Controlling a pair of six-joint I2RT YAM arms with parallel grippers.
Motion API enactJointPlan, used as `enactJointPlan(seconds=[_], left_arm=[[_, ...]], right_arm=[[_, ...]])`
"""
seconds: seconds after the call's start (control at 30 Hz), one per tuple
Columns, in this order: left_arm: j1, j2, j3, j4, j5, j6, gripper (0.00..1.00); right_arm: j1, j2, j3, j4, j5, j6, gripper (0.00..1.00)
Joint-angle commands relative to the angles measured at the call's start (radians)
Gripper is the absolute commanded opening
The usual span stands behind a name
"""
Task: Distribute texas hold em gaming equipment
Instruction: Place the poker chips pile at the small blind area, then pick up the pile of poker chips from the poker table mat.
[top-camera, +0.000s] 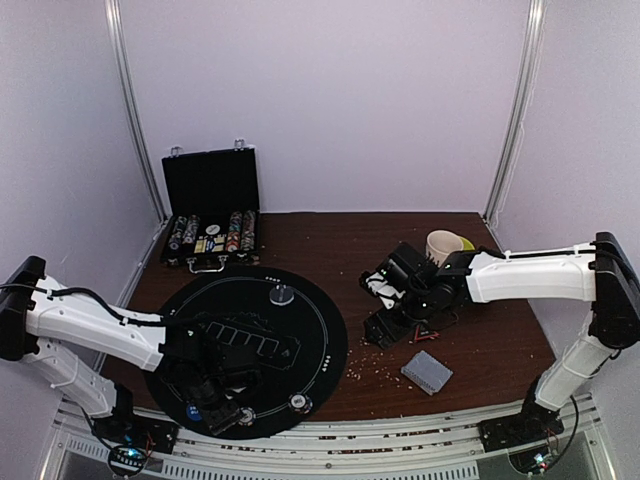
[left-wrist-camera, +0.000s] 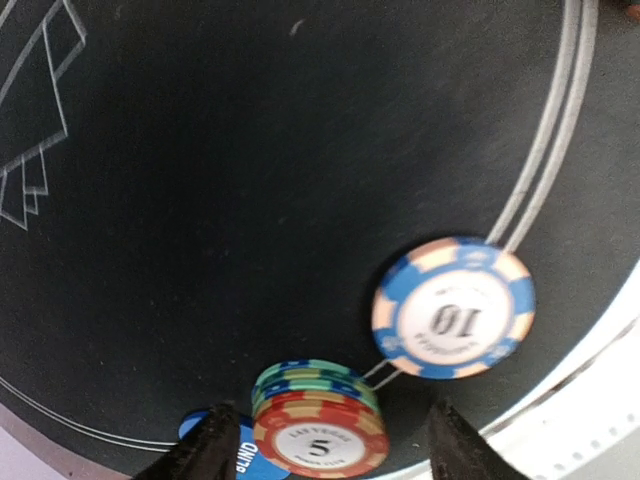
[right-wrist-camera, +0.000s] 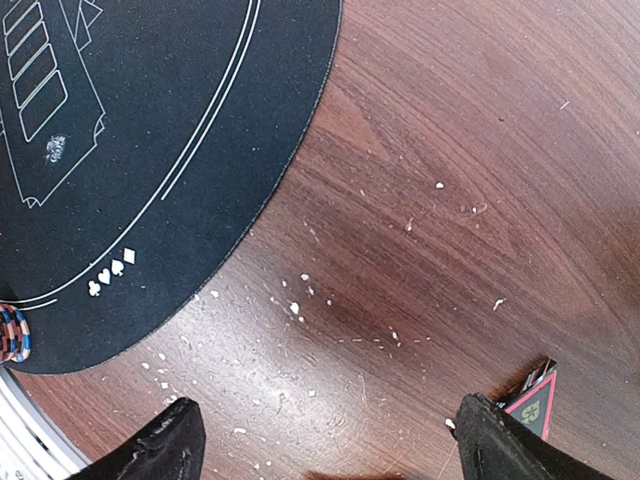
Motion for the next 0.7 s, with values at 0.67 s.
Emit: enactJointPlan(seconds=[0.67], left_arm=[[-0.001, 0.133, 0.1, 0.129, 0.042, 0.147, 0.52]], right_arm=[[-0.005, -0.027, -0.03, -0.015, -0.018, 0.004, 0.9]])
